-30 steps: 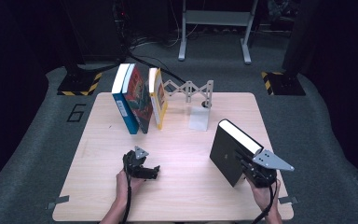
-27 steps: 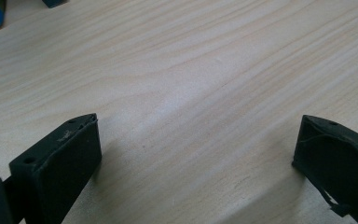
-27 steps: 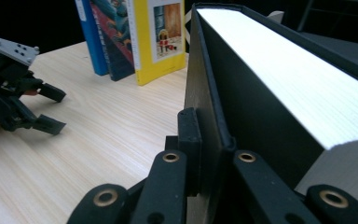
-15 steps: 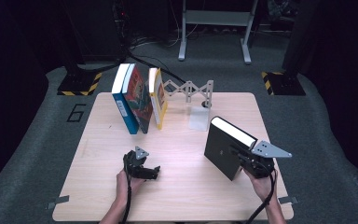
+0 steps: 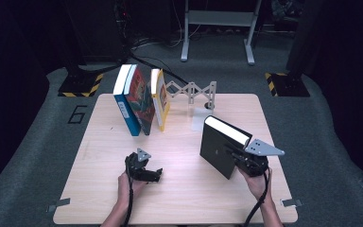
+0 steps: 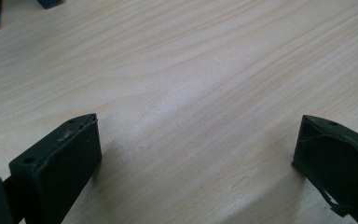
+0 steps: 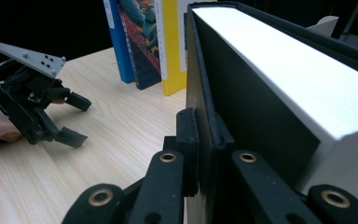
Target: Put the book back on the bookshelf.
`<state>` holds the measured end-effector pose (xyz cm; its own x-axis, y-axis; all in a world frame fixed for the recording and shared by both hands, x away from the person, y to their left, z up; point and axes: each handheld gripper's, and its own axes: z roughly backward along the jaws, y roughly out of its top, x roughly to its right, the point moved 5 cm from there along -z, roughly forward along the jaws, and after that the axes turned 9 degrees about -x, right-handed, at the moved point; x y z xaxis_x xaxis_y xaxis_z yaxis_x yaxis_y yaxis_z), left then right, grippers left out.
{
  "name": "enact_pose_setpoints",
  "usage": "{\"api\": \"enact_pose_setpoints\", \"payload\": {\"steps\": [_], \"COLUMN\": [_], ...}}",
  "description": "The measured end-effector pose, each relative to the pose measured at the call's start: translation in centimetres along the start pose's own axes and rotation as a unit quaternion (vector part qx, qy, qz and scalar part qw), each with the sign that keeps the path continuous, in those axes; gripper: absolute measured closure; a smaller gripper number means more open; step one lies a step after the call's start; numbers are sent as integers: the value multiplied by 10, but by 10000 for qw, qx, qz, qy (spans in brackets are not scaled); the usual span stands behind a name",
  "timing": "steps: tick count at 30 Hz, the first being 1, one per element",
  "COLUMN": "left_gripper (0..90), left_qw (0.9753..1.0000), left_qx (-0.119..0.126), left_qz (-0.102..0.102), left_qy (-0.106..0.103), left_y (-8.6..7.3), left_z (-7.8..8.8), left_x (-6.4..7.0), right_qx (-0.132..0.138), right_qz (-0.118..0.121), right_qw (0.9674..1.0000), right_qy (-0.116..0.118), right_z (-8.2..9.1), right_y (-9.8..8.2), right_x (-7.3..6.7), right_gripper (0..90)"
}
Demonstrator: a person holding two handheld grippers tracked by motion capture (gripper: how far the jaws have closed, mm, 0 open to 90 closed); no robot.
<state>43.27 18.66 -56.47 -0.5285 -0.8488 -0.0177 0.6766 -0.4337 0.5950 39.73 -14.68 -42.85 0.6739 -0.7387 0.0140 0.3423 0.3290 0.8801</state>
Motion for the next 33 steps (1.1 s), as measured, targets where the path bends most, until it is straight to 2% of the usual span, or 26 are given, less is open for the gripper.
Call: {"api": "enact_pose_setpoints", "payload": {"steps": [1, 6, 10, 13, 15, 17, 18, 19, 21, 23, 28, 30, 31, 32, 33], "left_gripper": [5, 5, 5, 5, 5, 5, 5, 5, 5, 5, 5, 5, 5, 5, 5], "left_qw": [10000, 10000, 10000, 10000, 10000, 10000, 10000, 10000, 10000, 10000, 10000, 10000, 10000, 10000, 10000], "left_qx": [1, 0, 1, 2, 1, 2, 1, 3, 4, -16, -1, 7, 7, 16, 16], "left_qz": [7, 7, 9, 7, 7, 9, 8, 7, 3, -15, -18, -32, -32, -25, -23], "left_qy": [-8, -10, -11, -12, -12, -12, -11, -11, -14, -17, -21, -18, -18, -23, -22], "left_y": [0, 0, 0, 0, 0, 0, 0, 0, 0, 0, 0, 1, 1, 1, 1], "left_z": [0, 0, 0, 0, 0, 0, 0, 0, 0, 0, 0, -1, -1, -1, -1], "left_x": [0, 0, 0, 0, 0, 0, 0, 0, 0, 0, 0, 0, 0, 0, 0], "right_qx": [-68, -77, -62, -58, -22, -8, -8, -48, -66, -68, -137, -136, -136, -148, -148], "right_qz": [-30, -27, -68, 12, -47, -68, -68, -105, -79, -128, -203, -244, -244, -325, -325], "right_qw": [10000, 9999, 9999, 9999, 9999, 9998, 9998, 9998, 9998, 9996, 9994, 9994, 9994, 9990, 9990], "right_qy": [-12, -111, -75, -109, -142, -173, -173, -189, -193, -225, -240, -223, -223, -260, -260], "right_z": [1, 5, 7, 11, 16, 23, 23, 26, 28, 31, 36, 41, 41, 43, 43], "right_y": [-2, -6, -9, -10, -12, -15, -15, -19, -21, -26, -36, -44, -44, -48, -48], "right_x": [-1, -2, -3, -4, -4, -3, -3, -2, -2, 1, 4, 7, 7, 9, 9], "right_gripper": [813, 784, 751, 709, 684, 623, 623, 573, 564, 497, 413, 318, 318, 248, 248]}}
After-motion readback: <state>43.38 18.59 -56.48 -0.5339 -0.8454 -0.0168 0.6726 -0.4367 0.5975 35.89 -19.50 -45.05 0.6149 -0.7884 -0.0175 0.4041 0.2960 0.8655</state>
